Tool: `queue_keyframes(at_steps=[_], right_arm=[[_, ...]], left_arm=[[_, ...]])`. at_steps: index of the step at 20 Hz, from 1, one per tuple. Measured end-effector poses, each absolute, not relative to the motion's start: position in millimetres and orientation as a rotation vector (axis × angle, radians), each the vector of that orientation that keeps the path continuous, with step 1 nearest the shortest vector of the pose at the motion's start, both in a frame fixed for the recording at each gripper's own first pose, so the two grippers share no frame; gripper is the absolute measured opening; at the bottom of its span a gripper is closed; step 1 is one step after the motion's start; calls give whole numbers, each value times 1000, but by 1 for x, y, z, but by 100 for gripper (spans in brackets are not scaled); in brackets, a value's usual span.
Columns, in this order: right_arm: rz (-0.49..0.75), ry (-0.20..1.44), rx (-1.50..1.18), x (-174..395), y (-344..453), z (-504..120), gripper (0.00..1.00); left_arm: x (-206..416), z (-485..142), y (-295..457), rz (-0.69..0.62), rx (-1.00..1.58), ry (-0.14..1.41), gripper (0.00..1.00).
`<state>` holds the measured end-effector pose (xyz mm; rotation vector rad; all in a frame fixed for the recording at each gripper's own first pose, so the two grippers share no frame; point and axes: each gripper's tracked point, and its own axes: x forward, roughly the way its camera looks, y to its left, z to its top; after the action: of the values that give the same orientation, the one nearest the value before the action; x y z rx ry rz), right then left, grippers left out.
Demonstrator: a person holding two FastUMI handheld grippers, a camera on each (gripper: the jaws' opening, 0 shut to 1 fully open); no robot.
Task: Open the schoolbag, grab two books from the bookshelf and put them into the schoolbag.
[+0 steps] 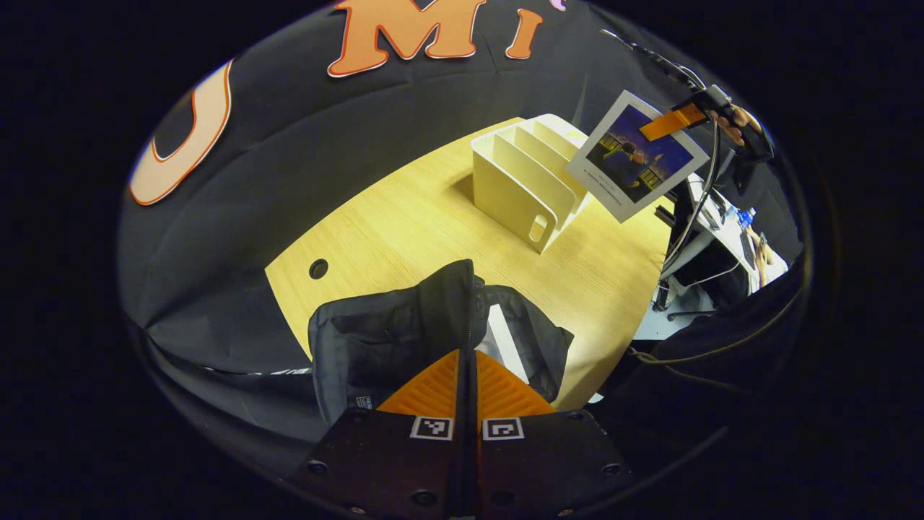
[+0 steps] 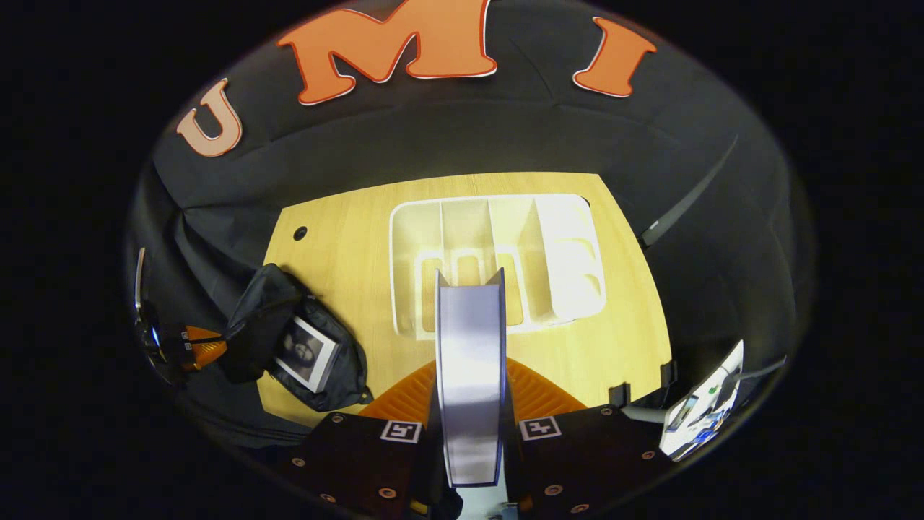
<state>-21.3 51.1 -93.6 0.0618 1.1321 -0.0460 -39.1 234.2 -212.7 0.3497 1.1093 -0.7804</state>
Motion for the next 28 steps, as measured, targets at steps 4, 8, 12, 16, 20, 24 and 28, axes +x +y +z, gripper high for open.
queue_keyframes(at_steps=[4,8,12,16,20,24,28], right_arm=[[-31,1092,120,-49,78,-92,34],[4,1087,218,-75,105,-97,33],[55,1090,292,-95,127,-105,33],[151,1053,475,-96,167,-105,32],[224,1035,640,-93,202,-122,32],[259,1051,761,-81,245,-162,31],[291,1050,905,-63,289,-195,31]], left_arm=[[-37,-212,240,-807,363,1090,1],[-37,-209,242,-836,374,1072,1],[-35,-208,242,-850,375,1060,1],[-34,-207,241,-861,371,1049,1],[-33,-205,240,-861,361,1042,1],[-33,-205,238,-860,336,1036,1],[-32,-205,236,-851,313,1034,1]])
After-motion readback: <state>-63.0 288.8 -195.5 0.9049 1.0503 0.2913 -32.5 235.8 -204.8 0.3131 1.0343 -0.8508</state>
